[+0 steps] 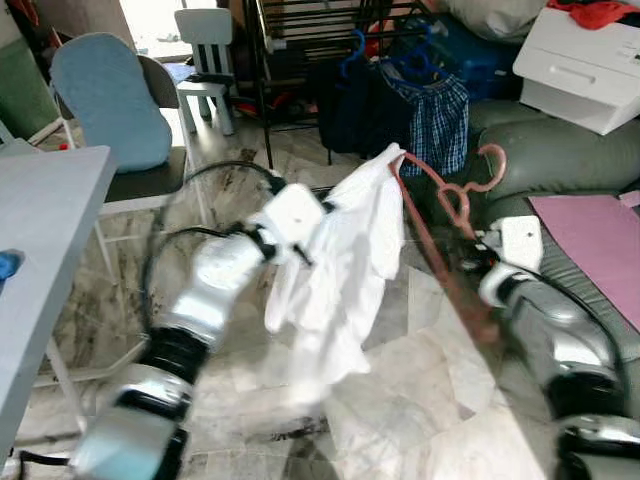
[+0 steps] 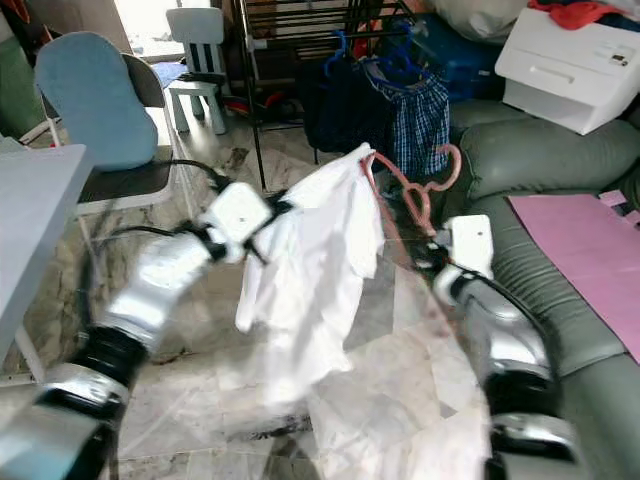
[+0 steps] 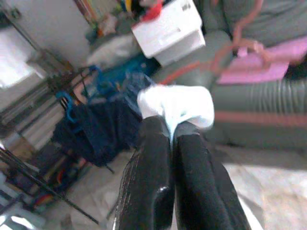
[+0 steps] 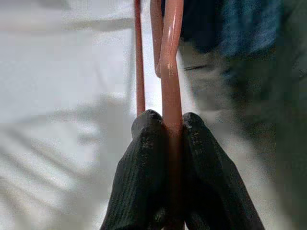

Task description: Hang hanger

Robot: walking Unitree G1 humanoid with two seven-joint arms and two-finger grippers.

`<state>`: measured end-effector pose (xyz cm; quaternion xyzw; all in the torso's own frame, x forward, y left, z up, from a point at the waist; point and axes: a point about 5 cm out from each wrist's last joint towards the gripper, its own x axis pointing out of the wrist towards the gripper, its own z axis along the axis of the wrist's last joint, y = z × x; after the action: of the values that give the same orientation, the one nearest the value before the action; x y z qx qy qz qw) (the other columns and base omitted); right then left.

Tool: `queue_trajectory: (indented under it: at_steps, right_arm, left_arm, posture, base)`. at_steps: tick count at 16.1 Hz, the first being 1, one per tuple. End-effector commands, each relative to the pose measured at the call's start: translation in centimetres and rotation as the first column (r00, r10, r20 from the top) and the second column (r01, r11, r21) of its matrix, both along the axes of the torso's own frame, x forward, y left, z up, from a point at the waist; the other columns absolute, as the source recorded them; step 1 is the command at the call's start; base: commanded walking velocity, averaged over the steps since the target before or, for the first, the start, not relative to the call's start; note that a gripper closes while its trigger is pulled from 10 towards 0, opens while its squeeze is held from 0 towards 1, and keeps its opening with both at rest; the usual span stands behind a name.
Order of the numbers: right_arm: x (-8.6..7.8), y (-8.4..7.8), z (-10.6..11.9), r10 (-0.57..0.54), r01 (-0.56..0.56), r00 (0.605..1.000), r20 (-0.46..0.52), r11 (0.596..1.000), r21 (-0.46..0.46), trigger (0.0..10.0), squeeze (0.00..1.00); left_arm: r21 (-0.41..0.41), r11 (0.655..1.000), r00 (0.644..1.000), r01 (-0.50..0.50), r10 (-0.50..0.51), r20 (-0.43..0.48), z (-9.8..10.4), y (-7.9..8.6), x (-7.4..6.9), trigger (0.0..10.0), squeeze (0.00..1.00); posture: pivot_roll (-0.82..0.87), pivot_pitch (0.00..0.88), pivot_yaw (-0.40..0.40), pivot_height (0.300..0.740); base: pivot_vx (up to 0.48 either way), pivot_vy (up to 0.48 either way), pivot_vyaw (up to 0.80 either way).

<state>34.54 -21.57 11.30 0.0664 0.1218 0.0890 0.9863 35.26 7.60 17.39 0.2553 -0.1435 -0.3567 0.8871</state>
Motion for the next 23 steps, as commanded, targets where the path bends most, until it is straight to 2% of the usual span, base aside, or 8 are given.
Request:
queue_trajectory:
  at_steps: [1,6,8,9,14,17,21,23]
  right_arm:
    - [0.4,0.1,0.9,-0.022,0.021,1.000,0.006,0.996,0.087,10.0,0.00]
    - [0.5,3.3,0.0,0.034,0.000,0.995,-0.097,0.945,0.328,10.0,0.00]
    - [-0.5,4.4,-0.2,0.233,-0.223,0.969,-0.086,0.968,0.111,10.0,0.00]
    - [-1.0,3.3,-0.7,0.273,-0.281,0.955,-0.115,0.958,-0.065,10.0,0.00]
    - [-2.5,-1.8,-1.1,0.340,-0.418,0.908,-0.246,0.780,-0.465,10.0,0.00]
    - [-2.8,-3.5,-0.5,0.368,-0.454,0.891,-0.266,0.733,-0.507,10.0,0.00]
    - [-4.8,-2.4,-0.4,0.614,-0.690,0.720,-0.324,0.586,-0.425,10.0,0.00]
    - [-5.3,-2.1,-0.4,0.658,-0.733,0.677,-0.331,0.561,-0.385,10.0,0.00]
  left_arm:
    - [0.007,1.000,0.998,-0.002,0.002,0.068,0.6,-0.3,-0.2,10.0,0.00]
    - [-0.012,0.988,0.982,0.152,-0.149,0.117,0.4,-3.2,-2.6,10.0,0.00]
    - [0.028,0.992,0.984,0.123,-0.125,0.124,-0.2,-2.7,-2.5,10.0,0.00]
    - [0.052,0.996,0.989,0.074,-0.080,0.122,-0.3,-1.7,-1.9,10.0,0.00]
    - [0.186,0.981,0.991,-0.061,0.036,0.132,0.4,3.0,0.5,10.0,0.00]
    - [0.273,0.960,0.989,-0.067,0.027,0.147,1.1,4.9,1.2,10.0,0.00]
    - [0.341,0.940,0.984,-0.017,-0.045,0.174,1.4,4.7,1.1,10.0,0.00]
    - [0.347,0.938,0.982,0.012,-0.077,0.175,1.3,4.1,0.9,10.0,0.00]
  posture:
    - [-0.20,0.000,0.022,0.740]
    - [-0.19,0.000,0.014,0.740]
    - [-0.19,0.000,0.011,0.740]
    - [-0.19,0.000,0.008,0.740]
    - [-0.20,0.000,0.016,0.740]
    - [-0.19,0.000,0.019,0.740]
    - [-0.18,0.000,0.020,0.740]
    - [-0.18,0.000,0.019,0.740]
  base:
    - [0.000,0.000,0.00]
    - [0.000,0.000,0.00]
    - [0.000,0.000,0.00]
    - [0.000,0.000,0.00]
    - [0.000,0.000,0.00]
    - [0.000,0.000,0.00]
    - [0.000,0.000,0.00]
    - [0.000,0.000,0.00]
